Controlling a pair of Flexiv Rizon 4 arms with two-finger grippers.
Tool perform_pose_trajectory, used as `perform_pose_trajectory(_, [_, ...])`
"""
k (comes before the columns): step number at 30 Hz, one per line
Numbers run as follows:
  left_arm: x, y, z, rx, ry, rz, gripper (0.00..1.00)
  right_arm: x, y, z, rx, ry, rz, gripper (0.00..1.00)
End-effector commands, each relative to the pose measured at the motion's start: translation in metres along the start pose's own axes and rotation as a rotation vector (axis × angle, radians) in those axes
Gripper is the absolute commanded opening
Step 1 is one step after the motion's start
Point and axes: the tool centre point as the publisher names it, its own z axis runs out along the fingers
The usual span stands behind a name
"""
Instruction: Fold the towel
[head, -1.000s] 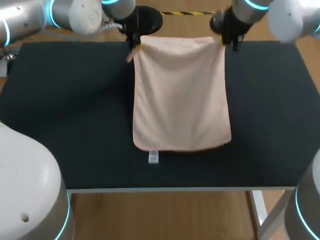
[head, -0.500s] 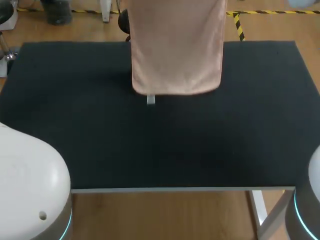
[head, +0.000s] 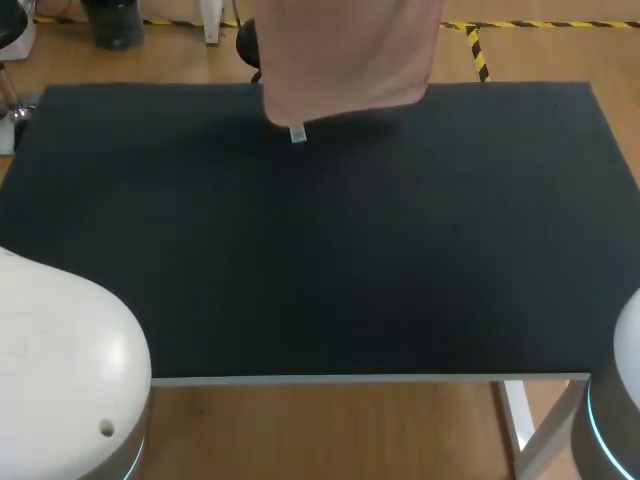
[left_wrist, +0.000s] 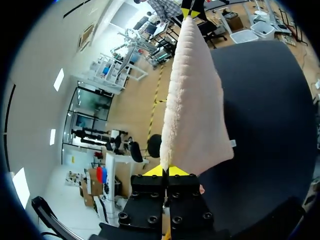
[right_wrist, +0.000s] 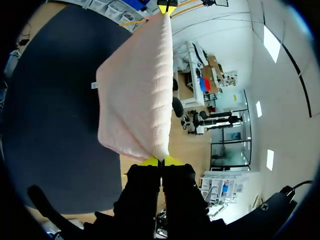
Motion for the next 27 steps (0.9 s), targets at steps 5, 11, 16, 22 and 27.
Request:
perform_pose_trajectory(5, [0.064, 0.004, -0.02, 0.013, 0.112, 0.024, 0.0, 0.055, -0.007, -0.026, 0.005, 0.096, -0.012, 0.0])
perform_pose_trajectory(11, [0.112, 0.002, -0.044, 0.024, 0.185, 0.013, 0.0, 0.089, -0.004, -0.048, 0.002, 0.149, -0.033, 0.0])
perform_pose_trajectory(16, [0.145, 0.002, -0.062, 0.012, 0.221, 0.009, 0.0, 0.114, 0.001, -0.059, -0.007, 0.184, -0.032, 0.0])
perform_pose_trajectory(22, [0.176, 0.007, -0.056, -0.015, 0.289, 0.014, 0.0, 0.145, 0.006, -0.056, -0.001, 0.245, -0.031, 0.0])
perform_pose_trajectory(27, [0.2, 0.014, -0.035, -0.044, 0.37, -0.002, 0.0, 0.176, 0.004, -0.041, 0.027, 0.321, -0.026, 0.0])
